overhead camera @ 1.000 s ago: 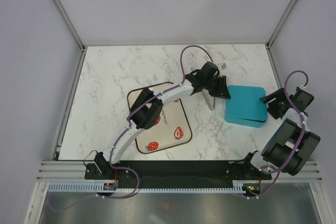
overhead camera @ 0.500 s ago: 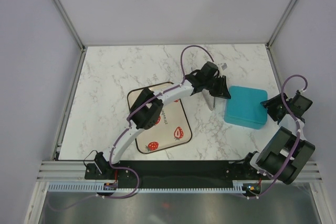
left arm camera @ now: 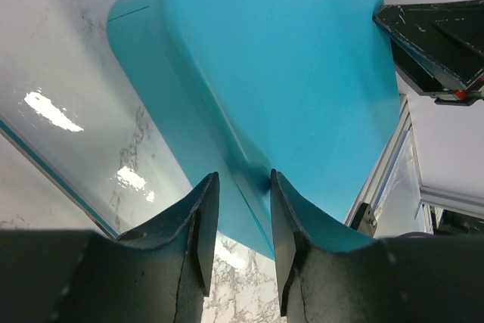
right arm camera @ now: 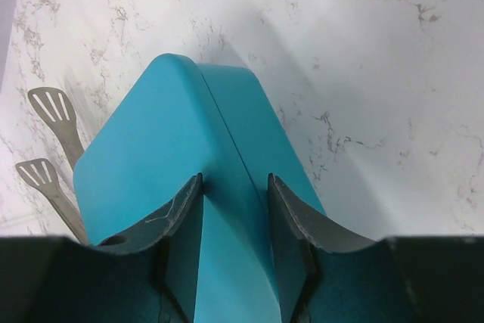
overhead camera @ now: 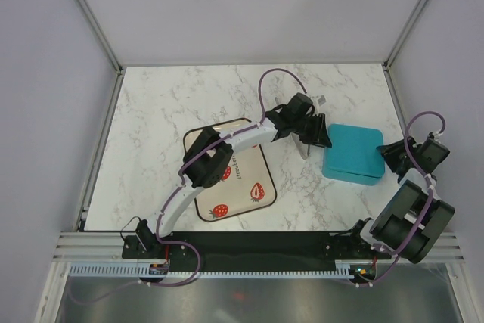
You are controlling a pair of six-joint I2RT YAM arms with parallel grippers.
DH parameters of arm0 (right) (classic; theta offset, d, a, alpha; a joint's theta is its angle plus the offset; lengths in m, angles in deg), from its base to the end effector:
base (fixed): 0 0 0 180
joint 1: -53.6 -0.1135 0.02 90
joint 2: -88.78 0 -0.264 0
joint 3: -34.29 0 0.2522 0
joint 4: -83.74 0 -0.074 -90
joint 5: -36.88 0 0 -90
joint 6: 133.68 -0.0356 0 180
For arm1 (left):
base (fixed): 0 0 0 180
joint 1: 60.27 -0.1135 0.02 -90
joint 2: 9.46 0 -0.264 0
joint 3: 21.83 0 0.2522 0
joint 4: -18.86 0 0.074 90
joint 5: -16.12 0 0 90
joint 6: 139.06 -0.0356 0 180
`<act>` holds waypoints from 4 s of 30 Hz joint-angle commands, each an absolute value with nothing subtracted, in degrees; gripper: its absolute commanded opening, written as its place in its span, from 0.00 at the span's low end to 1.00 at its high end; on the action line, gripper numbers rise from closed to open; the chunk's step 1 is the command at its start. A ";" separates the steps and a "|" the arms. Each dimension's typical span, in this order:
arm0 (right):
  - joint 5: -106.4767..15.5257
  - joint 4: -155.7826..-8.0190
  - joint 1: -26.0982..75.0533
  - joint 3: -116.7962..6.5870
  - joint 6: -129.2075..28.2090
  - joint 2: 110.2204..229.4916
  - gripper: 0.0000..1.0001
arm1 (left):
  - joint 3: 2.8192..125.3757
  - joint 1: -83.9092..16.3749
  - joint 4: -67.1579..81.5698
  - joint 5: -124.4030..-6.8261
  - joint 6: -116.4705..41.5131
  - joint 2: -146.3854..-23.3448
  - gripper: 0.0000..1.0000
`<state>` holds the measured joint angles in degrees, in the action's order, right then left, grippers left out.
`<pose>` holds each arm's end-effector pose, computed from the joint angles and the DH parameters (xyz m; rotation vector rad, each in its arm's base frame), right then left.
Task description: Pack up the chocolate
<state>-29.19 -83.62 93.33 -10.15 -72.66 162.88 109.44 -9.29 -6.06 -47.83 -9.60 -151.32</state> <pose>0.1981 -0.1459 0.1709 1.0964 1.9777 0.3818 0.3416 -0.4463 0.1686 0.5381 2.4167 -1.2992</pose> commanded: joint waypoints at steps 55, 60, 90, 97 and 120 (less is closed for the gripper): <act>-46.36 -38.03 93.07 -19.73 -89.47 144.07 0.92 | 87.90 -7.62 -2.81 -48.04 -10.30 -132.16 0.68; -41.26 -37.06 93.07 -16.75 -92.02 139.85 0.91 | 86.42 -7.53 -2.72 -47.95 -10.74 -130.75 0.68; -41.86 -46.46 91.31 -3.29 -100.29 132.54 0.73 | 73.76 -10.70 -0.35 -51.29 -12.23 -121.34 0.68; -42.30 -46.38 91.22 -3.55 -97.75 136.06 0.58 | 73.84 -11.13 1.32 -49.80 -11.09 -121.78 0.67; -43.89 -44.26 91.13 -0.29 -96.07 132.54 0.09 | 75.95 -10.43 10.64 -41.72 -6.61 -124.15 0.66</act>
<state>-39.66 -48.74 91.25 -2.69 -98.23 131.12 73.73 -10.90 4.41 -45.89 -9.03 -124.92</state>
